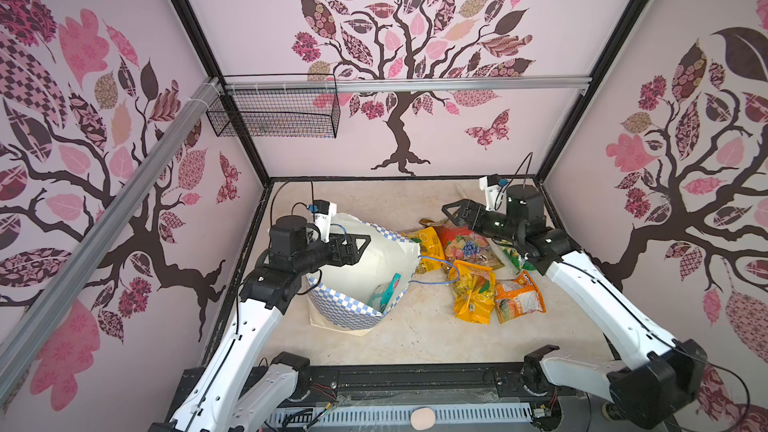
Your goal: Take the snacks out of the paper bag
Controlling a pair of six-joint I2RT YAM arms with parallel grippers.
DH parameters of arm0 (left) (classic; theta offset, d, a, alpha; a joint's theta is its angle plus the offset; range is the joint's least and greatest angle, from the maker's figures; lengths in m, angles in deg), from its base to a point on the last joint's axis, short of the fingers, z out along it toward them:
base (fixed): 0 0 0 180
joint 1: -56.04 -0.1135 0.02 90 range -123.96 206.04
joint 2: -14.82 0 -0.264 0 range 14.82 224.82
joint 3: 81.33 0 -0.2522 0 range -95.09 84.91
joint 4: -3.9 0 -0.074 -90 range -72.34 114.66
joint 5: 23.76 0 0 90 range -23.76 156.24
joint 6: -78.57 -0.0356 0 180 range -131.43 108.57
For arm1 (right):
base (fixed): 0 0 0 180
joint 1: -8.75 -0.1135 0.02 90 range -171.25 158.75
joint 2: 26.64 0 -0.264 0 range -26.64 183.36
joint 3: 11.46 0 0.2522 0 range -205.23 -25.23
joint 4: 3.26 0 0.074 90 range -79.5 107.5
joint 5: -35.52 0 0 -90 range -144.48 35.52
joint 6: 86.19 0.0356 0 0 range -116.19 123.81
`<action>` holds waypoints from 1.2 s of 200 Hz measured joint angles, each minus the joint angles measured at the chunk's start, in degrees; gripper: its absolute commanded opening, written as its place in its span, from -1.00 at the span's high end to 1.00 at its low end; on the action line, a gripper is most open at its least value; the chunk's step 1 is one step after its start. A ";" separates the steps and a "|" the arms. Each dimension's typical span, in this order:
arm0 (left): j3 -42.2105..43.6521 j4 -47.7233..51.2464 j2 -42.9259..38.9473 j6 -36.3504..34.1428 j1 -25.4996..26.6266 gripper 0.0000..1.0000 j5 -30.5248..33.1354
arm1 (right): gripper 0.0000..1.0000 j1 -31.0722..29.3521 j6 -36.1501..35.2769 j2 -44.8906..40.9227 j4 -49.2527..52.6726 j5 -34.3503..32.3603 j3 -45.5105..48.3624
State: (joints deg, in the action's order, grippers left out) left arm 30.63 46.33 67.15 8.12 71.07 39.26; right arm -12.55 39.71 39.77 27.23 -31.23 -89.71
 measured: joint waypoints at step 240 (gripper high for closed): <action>-6.80 -17.16 9.97 14.38 10.16 -0.83 -7.45 | 1.00 -16.90 8.87 1.01 5.09 -10.23 0.20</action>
State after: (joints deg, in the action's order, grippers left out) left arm 23.83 29.17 77.12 22.50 81.23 31.81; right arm -29.44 48.59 40.78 32.33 -41.46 -89.52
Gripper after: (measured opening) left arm 0.918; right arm 0.048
